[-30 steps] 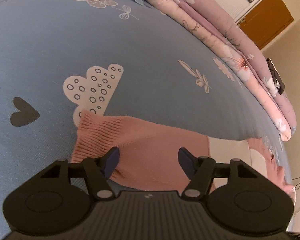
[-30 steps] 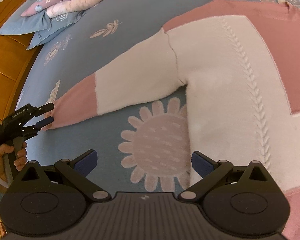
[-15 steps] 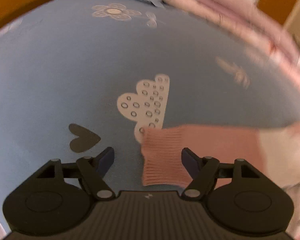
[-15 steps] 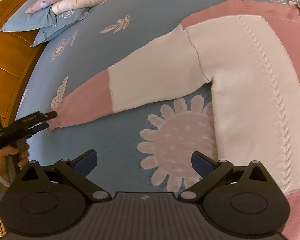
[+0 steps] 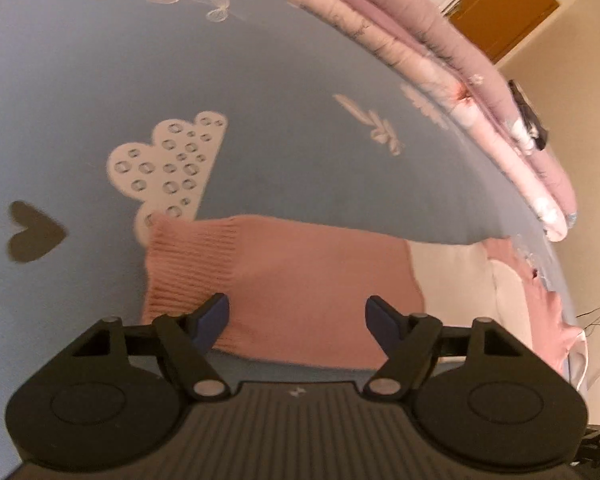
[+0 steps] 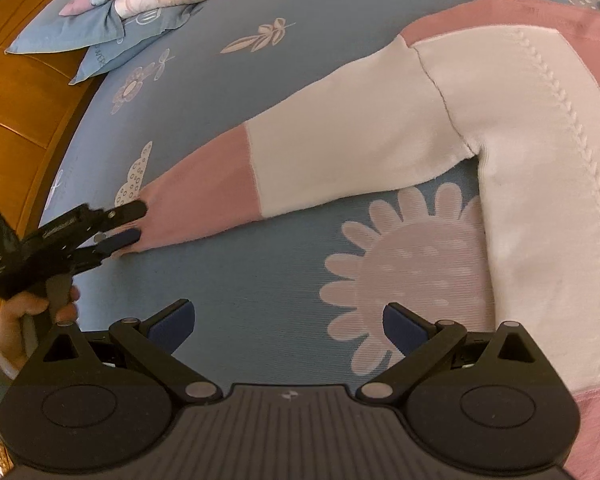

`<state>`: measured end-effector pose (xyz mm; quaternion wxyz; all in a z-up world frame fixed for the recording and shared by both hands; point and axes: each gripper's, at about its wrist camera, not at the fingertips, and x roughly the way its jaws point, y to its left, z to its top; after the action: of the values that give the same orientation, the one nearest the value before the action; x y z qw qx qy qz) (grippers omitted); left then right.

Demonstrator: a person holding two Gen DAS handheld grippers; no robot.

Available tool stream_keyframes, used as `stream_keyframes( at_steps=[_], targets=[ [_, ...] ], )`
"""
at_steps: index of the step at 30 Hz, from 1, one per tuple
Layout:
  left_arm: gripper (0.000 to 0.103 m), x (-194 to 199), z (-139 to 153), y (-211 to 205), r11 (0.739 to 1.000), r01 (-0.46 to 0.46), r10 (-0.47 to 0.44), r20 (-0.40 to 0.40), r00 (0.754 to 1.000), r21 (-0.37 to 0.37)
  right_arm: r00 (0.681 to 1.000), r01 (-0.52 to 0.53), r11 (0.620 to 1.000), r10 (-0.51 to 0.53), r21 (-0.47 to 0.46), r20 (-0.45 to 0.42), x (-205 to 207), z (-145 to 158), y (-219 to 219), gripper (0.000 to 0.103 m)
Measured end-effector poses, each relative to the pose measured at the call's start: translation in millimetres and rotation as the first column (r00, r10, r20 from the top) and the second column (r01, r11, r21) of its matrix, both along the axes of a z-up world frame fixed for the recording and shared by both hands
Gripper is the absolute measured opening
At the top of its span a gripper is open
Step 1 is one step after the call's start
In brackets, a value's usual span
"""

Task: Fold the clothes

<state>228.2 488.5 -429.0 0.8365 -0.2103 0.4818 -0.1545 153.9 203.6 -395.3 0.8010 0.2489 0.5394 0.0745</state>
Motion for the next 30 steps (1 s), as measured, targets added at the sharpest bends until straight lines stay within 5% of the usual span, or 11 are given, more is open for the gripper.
stream_keyframes(
  at_steps=[5,9,14,19,24,30],
  targets=[
    [0.078,0.8,16.5,-1.9,0.999,0.03,-0.03,0.039,0.999,-0.011,1.0,0.021,1.0,-0.021,0.003,-0.004,-1.5,-2.5,-0.4,0.102],
    [0.076,10.4,1.6,-11.2,0.991,0.073,-0.068,-0.049,0.997,0.113,1.0,0.023,1.0,-0.023,0.0,0.001,-0.7,-1.5,3.8,0.102],
    [0.079,4.7,22.6,-25.1,0.993,0.109,-0.111,0.029,0.993,0.051,0.997,0.061,0.998,-0.061,0.001,0.044,-0.2,6.8,2.4,0.102],
    [0.08,24.3,29.9,-65.9,0.965,0.247,-0.254,0.1,0.962,0.084,0.98,0.133,0.991,-0.131,-0.003,0.15,15.5,13.4,-10.3,0.102],
    [0.08,50.6,2.2,-78.0,0.96,0.254,-0.255,-0.011,0.967,0.121,0.941,0.2,0.98,-0.198,0.022,0.275,57.1,1.1,-23.5,0.102],
    [0.081,47.1,-5.8,-69.8,0.959,0.257,-0.258,-0.009,0.966,0.123,0.952,0.241,0.97,-0.244,0.039,0.185,75.7,-38.9,-28.0,0.103]
  ],
)
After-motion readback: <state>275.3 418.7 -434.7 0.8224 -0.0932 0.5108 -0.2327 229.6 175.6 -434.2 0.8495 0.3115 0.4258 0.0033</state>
